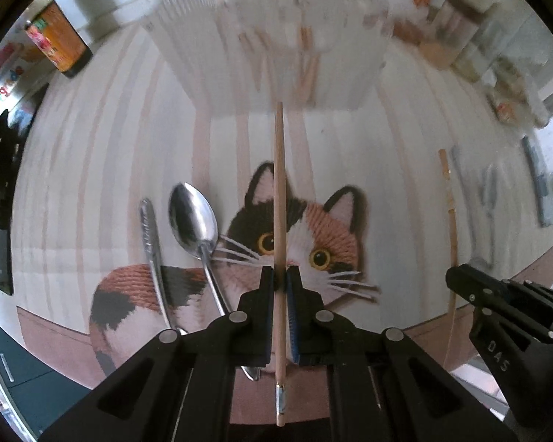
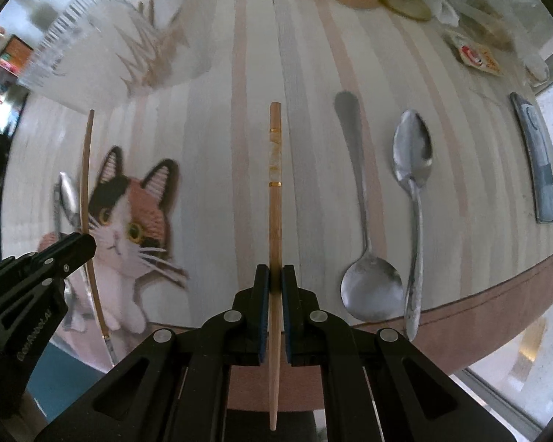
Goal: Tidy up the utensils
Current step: 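Lift both chopsticks and carry them over the clear plastic basket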
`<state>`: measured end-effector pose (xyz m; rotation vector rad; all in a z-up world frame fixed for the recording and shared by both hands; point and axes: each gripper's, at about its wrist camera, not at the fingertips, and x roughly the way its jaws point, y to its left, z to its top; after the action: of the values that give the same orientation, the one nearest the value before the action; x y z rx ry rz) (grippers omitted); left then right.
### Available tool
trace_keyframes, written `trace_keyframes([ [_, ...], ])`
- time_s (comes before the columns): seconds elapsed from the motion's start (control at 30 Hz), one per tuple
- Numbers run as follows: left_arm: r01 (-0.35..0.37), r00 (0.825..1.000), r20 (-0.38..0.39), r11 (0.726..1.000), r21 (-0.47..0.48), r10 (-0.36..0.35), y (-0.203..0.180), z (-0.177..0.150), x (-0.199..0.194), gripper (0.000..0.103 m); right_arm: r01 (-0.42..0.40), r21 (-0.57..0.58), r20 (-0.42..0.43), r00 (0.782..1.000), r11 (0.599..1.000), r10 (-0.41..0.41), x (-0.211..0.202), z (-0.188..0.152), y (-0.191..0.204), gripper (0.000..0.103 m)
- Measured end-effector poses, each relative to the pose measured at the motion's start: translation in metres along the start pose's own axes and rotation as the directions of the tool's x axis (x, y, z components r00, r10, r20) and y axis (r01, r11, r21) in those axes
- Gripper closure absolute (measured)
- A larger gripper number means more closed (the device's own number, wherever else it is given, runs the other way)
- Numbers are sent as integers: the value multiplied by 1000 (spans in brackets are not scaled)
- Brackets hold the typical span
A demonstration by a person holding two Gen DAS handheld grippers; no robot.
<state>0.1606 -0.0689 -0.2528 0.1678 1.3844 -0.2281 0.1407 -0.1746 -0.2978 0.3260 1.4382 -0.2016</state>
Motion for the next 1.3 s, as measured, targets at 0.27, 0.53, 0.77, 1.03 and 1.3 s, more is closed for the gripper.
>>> trace_keyframes([
  [0.27,40,988,151,999,-4,-39,11,7,-74,99,-58,8,108,993,998,57,-54,5,-8,96],
  [0.53,113,952,287,994,-6,-107,18,44,-149,99,-148,-16,252,956,989,147,-132,43,-6,96],
  [0.77,124,938,329,992,-30,-107,33,101,-177,99,-214,-51,303,927,976,219,-166,105,8,96],
  [1.03,177,965,212,980,-86,-155,56,175,-154,99,-224,-104,304,921,969,245,-175,180,43,96],
  [1.3,176,983,83,973,-152,-164,76,232,-104,99,-221,-92,197,952,971,235,-118,257,73,96],
])
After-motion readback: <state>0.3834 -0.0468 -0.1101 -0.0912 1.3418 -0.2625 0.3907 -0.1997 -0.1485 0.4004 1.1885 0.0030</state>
